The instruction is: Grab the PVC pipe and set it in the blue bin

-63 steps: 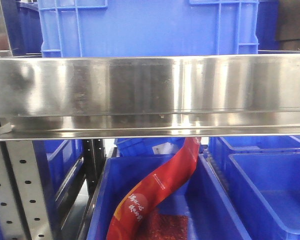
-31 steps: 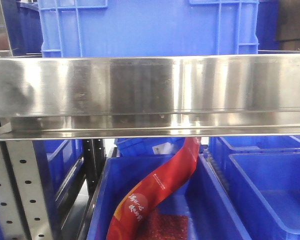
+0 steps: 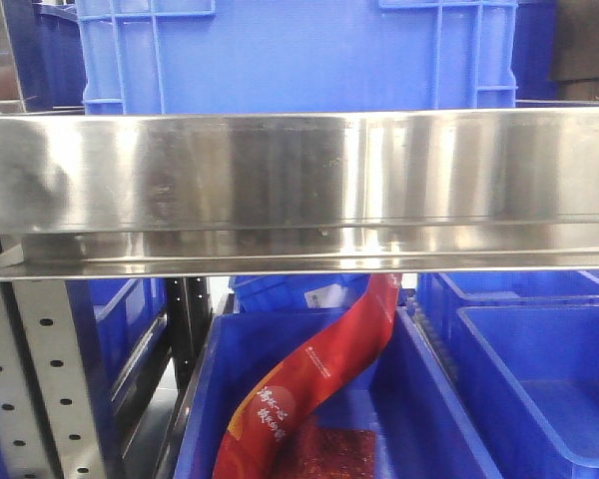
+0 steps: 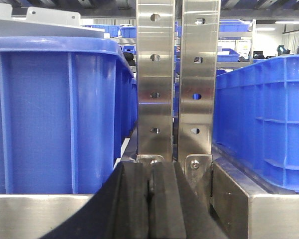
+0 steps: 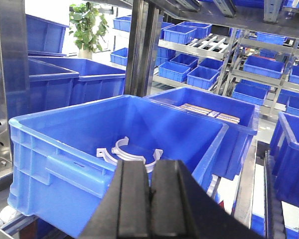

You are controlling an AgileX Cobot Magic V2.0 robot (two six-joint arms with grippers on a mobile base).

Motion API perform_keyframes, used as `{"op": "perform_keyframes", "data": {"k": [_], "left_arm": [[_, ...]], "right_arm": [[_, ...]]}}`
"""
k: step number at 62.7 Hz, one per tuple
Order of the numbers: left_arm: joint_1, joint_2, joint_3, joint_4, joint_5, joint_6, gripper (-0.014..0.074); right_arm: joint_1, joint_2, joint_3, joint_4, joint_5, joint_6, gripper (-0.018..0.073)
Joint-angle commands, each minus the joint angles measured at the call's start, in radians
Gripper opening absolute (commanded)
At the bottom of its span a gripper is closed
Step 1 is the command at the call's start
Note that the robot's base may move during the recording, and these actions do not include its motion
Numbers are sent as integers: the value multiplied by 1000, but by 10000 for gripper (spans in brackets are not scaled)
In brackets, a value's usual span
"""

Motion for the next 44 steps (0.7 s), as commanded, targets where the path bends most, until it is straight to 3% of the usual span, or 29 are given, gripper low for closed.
{"op": "perform_keyframes", "data": {"k": [1, 24, 37, 44], "left_arm": [[2, -4, 1, -9, -10, -9, -111], [-17, -4, 16, -8, -19, -9, -111], [-15, -4, 57, -13, -152, -9, -111], [-15, -4, 57, -23, -157, -9, -111]], "right_arm": [[-4, -5, 0, -9, -25, -2, -153], [-4, -5, 0, -9, -25, -2, -153], [-4, -5, 0, -9, -25, -2, -153], [-4, -5, 0, -9, -25, -2, -153]]}}
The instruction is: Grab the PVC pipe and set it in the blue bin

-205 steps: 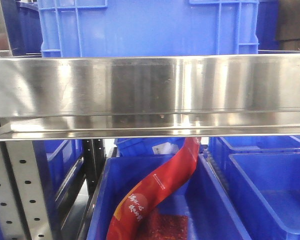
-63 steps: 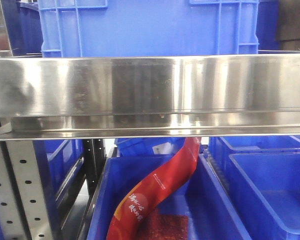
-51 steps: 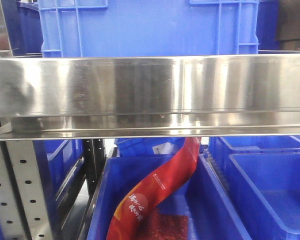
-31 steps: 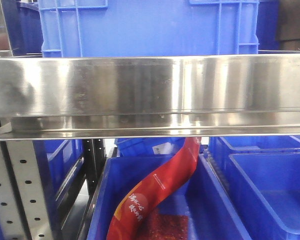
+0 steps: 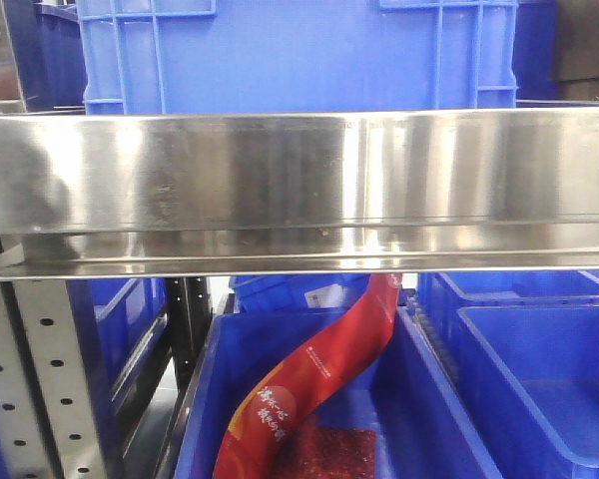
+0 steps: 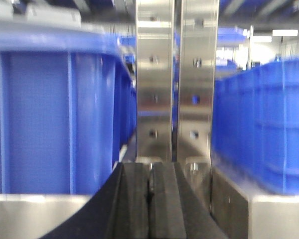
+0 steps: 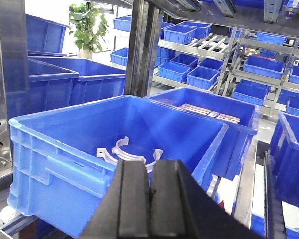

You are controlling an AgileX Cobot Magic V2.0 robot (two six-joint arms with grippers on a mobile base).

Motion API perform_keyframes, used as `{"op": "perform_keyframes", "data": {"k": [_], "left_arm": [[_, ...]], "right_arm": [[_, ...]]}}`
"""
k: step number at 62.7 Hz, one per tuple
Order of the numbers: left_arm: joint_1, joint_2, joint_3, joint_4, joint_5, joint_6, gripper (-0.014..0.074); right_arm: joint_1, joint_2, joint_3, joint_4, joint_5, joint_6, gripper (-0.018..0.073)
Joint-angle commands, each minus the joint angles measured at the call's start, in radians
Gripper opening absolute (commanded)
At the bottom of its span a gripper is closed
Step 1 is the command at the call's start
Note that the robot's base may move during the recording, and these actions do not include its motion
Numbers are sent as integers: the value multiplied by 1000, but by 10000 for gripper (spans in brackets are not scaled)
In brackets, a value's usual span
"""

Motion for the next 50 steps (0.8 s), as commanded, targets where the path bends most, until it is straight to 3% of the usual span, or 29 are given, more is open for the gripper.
{"op": "perform_keyframes", "data": {"k": [1, 13, 29, 50], "left_arm": [[-6, -4, 0, -17, -35, -9, -111], [-6, -4, 0, -26, -15, -9, -111], [-6, -4, 0, -19, 139, -9, -111], [-6, -4, 0, -19, 146, -9, -111]], "right_arm": [[-4, -5, 0, -9, -25, -2, -153], [-4, -5, 0, -9, -25, -2, -153], [-4, -5, 0, -9, -25, -2, -153], [-4, -5, 0, -9, -25, -2, -153]]}}
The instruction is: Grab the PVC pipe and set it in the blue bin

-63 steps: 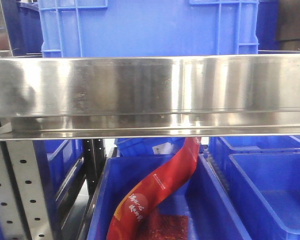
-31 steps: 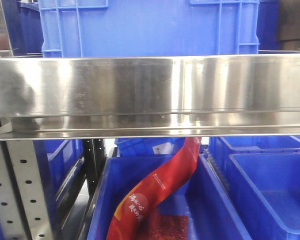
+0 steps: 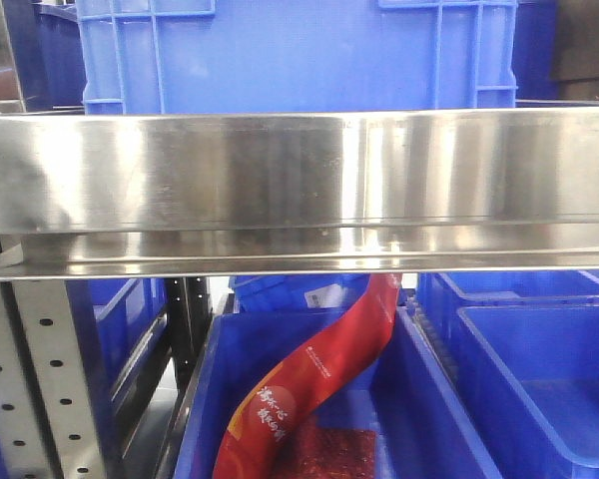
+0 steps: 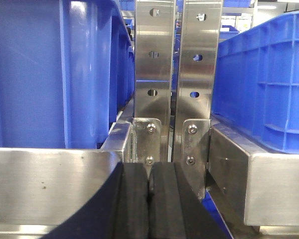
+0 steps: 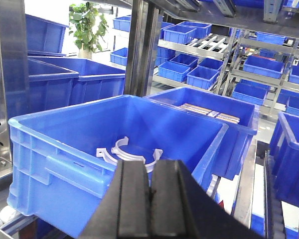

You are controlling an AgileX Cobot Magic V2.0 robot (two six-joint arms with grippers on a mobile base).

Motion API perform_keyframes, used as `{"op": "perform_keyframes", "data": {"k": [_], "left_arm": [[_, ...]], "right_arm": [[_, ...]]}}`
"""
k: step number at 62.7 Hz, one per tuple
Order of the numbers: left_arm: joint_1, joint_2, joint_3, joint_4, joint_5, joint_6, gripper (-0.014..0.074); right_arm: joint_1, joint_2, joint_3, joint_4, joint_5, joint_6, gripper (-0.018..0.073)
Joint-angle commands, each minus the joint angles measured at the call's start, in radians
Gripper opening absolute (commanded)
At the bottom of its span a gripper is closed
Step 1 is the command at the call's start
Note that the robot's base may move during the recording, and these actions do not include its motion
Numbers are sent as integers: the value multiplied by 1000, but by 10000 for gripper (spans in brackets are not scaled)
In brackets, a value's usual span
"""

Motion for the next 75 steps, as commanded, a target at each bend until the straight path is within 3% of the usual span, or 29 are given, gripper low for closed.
{"op": "perform_keyframes", "data": {"k": [1, 75], "left_arm": [[-6, -4, -2, 0, -9, -9, -111], [16, -4, -2, 0, 20, -9, -111]], "right_arm": [[-4, -5, 0, -9, -25, -2, -153], [-4, -5, 0, -9, -25, -2, -153]]}}
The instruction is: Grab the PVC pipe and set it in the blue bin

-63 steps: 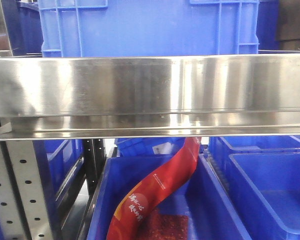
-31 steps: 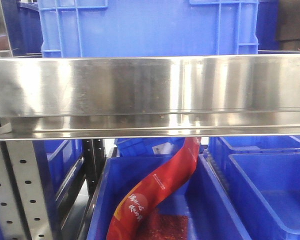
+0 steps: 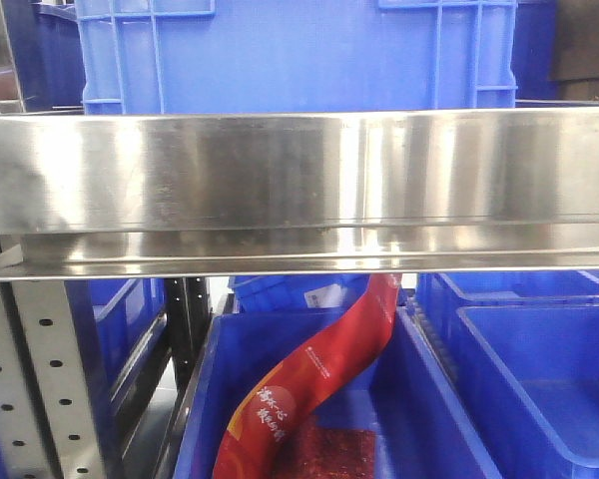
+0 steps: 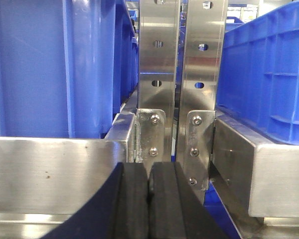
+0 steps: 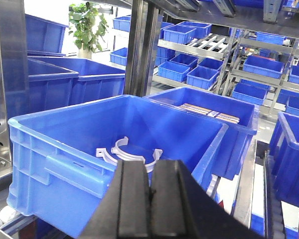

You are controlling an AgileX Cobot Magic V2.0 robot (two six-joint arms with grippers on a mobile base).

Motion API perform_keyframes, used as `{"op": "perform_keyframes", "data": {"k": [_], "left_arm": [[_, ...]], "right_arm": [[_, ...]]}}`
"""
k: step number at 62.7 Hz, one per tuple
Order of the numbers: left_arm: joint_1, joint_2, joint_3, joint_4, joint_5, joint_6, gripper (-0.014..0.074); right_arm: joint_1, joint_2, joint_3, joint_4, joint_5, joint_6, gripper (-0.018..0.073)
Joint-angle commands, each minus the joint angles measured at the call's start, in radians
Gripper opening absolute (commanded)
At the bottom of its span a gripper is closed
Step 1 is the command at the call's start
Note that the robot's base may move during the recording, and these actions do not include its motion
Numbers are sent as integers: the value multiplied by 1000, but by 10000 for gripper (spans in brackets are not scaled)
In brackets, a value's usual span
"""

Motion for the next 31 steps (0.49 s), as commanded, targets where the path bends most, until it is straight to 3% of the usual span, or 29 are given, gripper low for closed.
{"op": "perform_keyframes", "data": {"k": [1, 31], "left_arm": [[3, -4, -2, 0, -6, -9, -111], [3, -4, -2, 0, -6, -9, -111]], "right_arm": [[-4, -5, 0, -9, -25, -2, -153], [-4, -5, 0, -9, -25, -2, -153]]}}
